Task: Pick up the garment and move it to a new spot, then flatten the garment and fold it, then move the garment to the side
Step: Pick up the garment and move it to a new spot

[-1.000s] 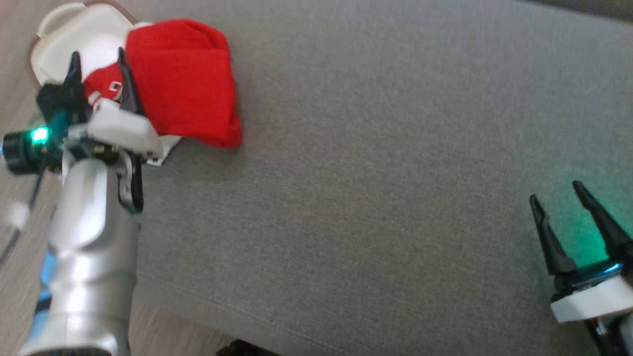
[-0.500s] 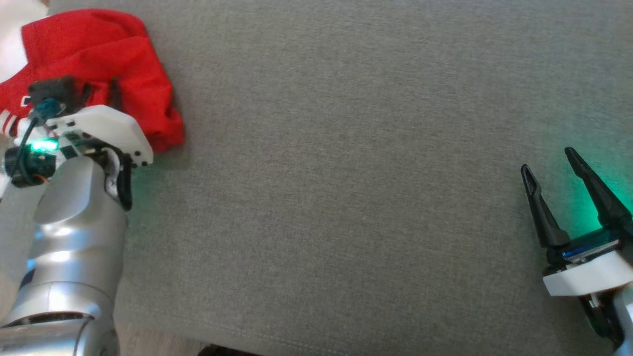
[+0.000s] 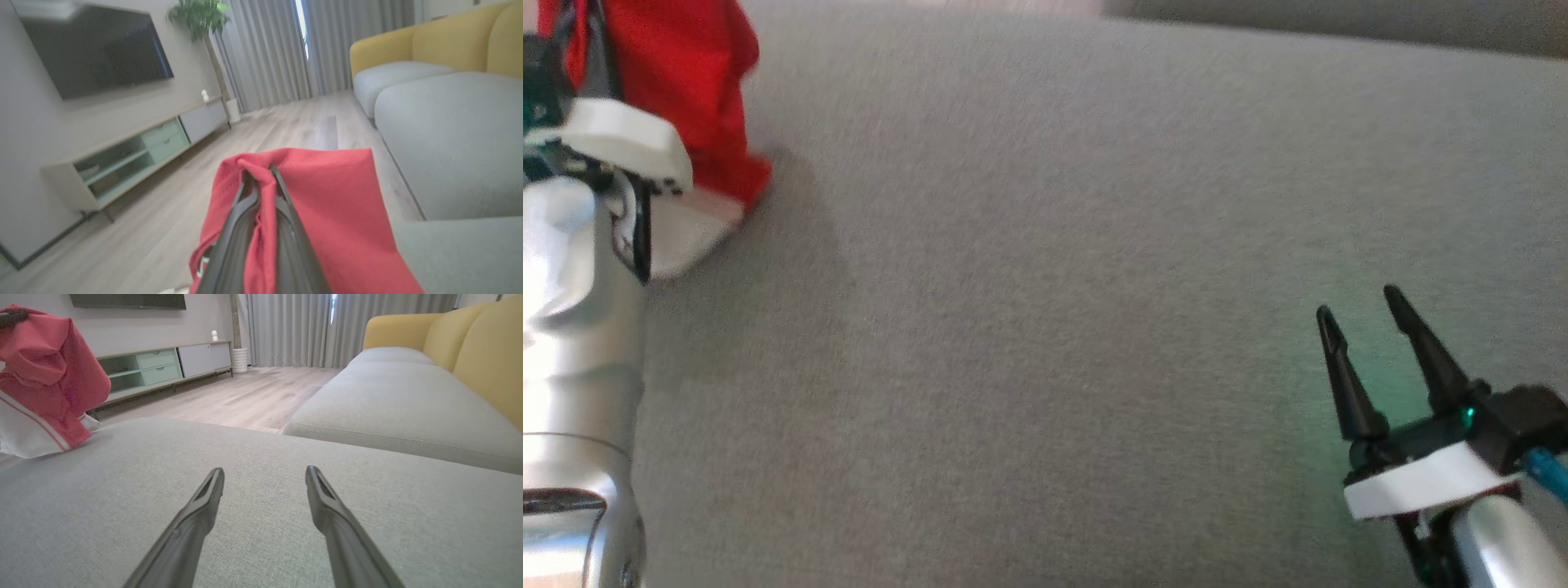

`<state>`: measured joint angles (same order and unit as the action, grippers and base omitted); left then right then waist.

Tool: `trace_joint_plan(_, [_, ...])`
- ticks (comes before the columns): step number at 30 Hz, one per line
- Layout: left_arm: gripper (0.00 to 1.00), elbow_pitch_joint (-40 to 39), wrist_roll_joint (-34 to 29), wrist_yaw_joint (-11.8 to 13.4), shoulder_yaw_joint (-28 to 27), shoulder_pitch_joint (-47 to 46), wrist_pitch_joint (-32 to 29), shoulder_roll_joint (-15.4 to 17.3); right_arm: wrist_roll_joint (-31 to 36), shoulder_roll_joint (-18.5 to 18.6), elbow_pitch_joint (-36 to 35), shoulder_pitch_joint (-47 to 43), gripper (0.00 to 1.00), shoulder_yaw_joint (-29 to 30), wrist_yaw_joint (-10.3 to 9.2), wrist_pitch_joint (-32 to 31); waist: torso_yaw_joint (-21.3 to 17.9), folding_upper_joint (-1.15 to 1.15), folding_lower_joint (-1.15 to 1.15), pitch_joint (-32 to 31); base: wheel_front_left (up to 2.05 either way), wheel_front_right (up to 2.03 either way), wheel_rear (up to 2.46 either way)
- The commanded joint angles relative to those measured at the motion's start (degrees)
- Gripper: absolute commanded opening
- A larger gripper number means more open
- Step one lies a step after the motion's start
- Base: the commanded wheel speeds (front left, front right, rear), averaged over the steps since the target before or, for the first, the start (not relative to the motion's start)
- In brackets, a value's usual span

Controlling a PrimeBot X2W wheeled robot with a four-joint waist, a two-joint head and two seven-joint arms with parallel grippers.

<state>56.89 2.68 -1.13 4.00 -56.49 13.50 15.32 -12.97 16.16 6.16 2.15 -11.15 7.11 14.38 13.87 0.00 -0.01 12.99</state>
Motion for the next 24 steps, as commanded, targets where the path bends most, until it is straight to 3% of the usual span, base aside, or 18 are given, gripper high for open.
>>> trace_joint_plan(1, [0.00, -2.7, -0.5, -0.1, -0.6, -3.1, 0.7, 3.2, -0.4, 0.2, -1.3, -0.9, 1.00, -1.0, 0.37, 0.6, -3.8, 0.00, 0.01, -5.1, 0.00, 0.00, 0.00])
trace_joint_plan(8, [0.00, -14.0, -1.8, -2.4, 2.8, -3.2, -2.5, 3.2, -0.6, -3.4, -1.0, -3.8, 1.00, -1.2, 0.37, 0.6, -10.6, 0.00, 0.01, -12.3, 0.00, 0.00, 0.00])
trace_joint_plan(11, [0.00, -22.2, -1.1, -3.4, 3.9, -1.6, -5.9, 2.8, -0.4, -4.3, -1.3, -4.8, 1.00, -1.5, 0.37, 0.6, -15.5, 0.00, 0.01, -14.4, 0.00, 0.00, 0.00])
trace_joint_plan(18, [0.00, -34.4, 0.8, -4.5, 6.8, 4.9, -13.5, 0.9, -0.8, -4.4, -1.9, -4.7, 1.00, -2.9, 0.37, 0.6, -24.6, 0.00, 0.01, -14.8, 0.00, 0.00, 0.00])
trace_joint_plan(24, [0.00, -37.4, 3.3, -5.3, 11.8, 14.2, -18.4, -3.1, -1.4, -4.8, -2.5, -3.5, 1.00, -4.7, 0.37, 0.6, -30.3, 0.00, 0.01, -12.7, 0.00, 0.00, 0.00])
